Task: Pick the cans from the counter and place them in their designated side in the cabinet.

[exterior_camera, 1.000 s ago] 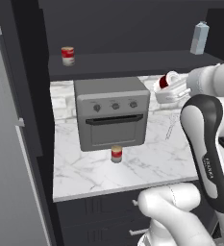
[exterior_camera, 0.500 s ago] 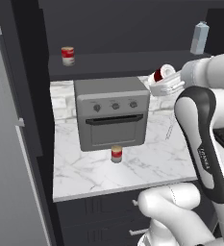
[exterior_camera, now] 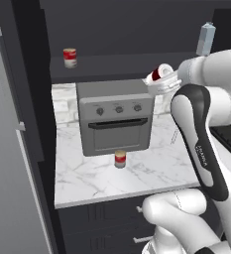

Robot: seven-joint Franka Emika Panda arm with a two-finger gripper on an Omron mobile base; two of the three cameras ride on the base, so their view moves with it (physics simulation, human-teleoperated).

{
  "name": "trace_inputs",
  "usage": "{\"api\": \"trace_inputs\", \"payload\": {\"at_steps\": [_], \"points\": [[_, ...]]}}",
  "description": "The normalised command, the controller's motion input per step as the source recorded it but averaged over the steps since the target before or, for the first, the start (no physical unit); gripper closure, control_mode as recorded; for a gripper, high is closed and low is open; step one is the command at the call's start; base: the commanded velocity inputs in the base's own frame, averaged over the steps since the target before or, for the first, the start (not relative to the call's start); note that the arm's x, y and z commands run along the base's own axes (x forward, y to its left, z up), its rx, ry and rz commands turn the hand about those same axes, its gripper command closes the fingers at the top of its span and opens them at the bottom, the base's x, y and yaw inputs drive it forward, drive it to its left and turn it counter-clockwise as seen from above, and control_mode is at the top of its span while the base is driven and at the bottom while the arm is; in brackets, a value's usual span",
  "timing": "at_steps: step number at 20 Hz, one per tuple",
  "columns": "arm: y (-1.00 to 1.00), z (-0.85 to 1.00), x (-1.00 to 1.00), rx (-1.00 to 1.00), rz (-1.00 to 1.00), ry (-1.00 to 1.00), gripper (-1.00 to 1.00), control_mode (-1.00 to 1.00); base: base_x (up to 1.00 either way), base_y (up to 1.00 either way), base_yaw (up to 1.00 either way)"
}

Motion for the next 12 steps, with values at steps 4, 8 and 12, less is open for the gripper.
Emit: {"api": "trace_inputs", "payload": {"at_steps": [4,8,12], "points": [[0.09,0.00,0.17,0.00,0.00,0.00,1.00,-1.00,0.00,0.00,0.00],[0.07,0.00,0.14,0.00,0.00,-0.01,1.00,-1.00,0.00,0.00,0.00],[0.07,0.02,0.15,0.01,0.00,0.00,1.00,-1.00,0.00,0.00,0.00]]}}
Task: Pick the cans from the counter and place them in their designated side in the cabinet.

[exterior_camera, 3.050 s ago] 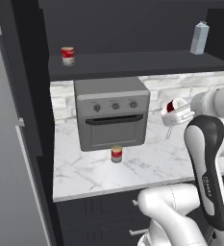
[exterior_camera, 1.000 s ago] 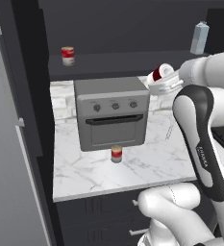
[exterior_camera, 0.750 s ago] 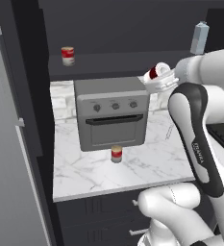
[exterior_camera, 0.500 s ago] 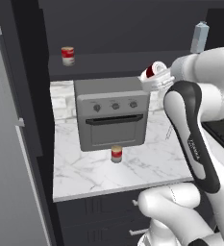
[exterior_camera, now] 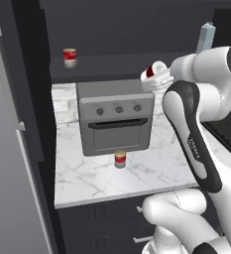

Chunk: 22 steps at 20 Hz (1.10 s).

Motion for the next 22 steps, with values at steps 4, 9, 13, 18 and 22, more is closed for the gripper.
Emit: {"api": "trace_inputs", "payload": {"at_steps": [4,9,13,18,22], "points": [[0.12,0.02,0.17,0.01,0.00,0.00,1.00,-1.00,0.00,0.00,0.00],[0.12,0.02,0.18,0.01,0.00,0.00,1.00,-1.00,0.00,0.00,0.00],[0.10,0.01,0.21,0.01,0.00,0.00,1.00,-1.00,0.00,0.00,0.00],[0.11,0.00,0.24,0.02,0.00,0.00,1.00,-1.00,0.00,0.00,0.00],[0.12,0.00,0.27,0.04,0.01,0.01,1.00,-1.00,0.00,0.00,0.00]]}}
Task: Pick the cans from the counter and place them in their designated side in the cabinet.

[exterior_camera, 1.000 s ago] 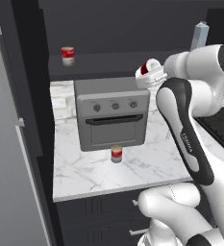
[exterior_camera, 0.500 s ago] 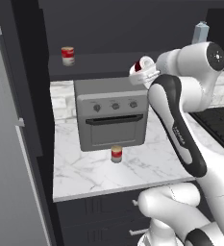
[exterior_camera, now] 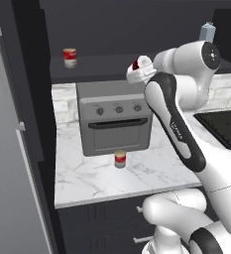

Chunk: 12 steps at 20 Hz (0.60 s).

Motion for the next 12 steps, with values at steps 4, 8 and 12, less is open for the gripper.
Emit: {"api": "trace_inputs", "payload": {"at_steps": [4,8,12], "points": [[0.12,0.00,0.24,0.04,0.01,0.00,1.00,-1.00,0.00,0.00,0.00],[0.13,0.00,0.24,0.02,0.00,0.00,1.00,-1.00,0.00,0.00,0.00],[0.13,0.00,0.24,0.00,0.00,0.02,1.00,-1.00,0.00,0.00,0.00]]}}
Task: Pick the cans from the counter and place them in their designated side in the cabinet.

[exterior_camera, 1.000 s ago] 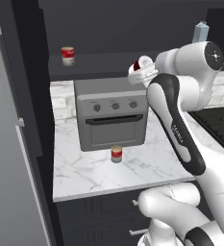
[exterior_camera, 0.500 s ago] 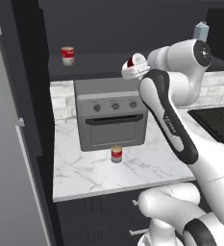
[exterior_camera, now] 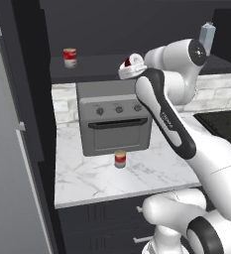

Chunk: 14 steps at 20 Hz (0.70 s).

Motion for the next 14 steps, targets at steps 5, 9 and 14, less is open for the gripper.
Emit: {"api": "trace_inputs", "payload": {"at_steps": [5,9,14], "points": [[0.13,0.00,0.27,0.00,0.00,0.04,1.00,-1.00,0.00,0.00,0.00],[0.14,0.00,0.32,0.01,0.00,0.05,1.00,-1.00,0.00,0.00,0.00],[0.12,0.00,0.24,0.00,0.00,0.02,1.00,-1.00,0.00,0.00,0.00]]}}
